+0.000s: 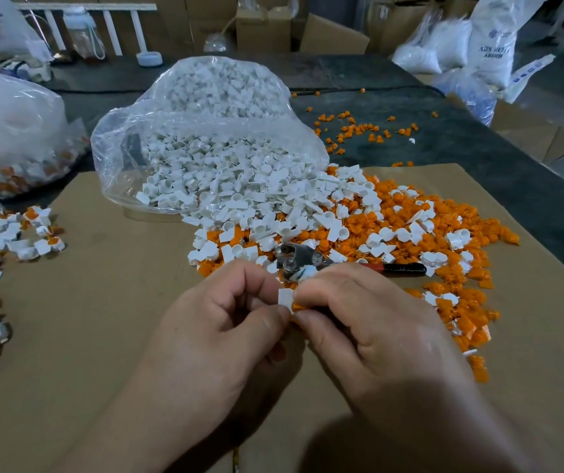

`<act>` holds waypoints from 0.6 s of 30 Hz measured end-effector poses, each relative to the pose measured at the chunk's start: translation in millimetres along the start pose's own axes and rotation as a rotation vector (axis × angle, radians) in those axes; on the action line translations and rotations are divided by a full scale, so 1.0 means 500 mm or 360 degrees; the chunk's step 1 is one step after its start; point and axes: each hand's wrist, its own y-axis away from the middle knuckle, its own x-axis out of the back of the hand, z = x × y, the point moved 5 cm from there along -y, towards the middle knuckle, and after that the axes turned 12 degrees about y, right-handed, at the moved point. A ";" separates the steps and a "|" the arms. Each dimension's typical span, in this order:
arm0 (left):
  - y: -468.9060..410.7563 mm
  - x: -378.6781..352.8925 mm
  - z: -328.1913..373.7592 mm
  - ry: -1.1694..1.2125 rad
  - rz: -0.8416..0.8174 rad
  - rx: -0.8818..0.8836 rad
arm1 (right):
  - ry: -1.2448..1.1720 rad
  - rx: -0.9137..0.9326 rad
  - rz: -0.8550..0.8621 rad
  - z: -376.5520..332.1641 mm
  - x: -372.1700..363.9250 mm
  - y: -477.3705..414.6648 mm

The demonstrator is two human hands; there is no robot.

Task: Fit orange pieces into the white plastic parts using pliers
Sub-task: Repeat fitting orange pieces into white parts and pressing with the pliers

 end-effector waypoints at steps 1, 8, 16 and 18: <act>-0.001 0.000 -0.002 0.0046 0.0026 0.0009 | -0.0020 0.0006 0.0028 0.000 0.002 0.001; 0.000 -0.008 -0.010 0.0421 -0.0010 0.0217 | -0.0096 -0.0059 -0.0008 0.010 0.000 -0.003; 0.001 -0.014 -0.009 0.0498 -0.0095 0.0182 | -0.0120 -0.0080 -0.0108 0.006 -0.002 -0.003; 0.001 -0.013 -0.009 0.0401 -0.0135 0.0103 | -0.0107 -0.0053 -0.0135 0.005 -0.002 -0.005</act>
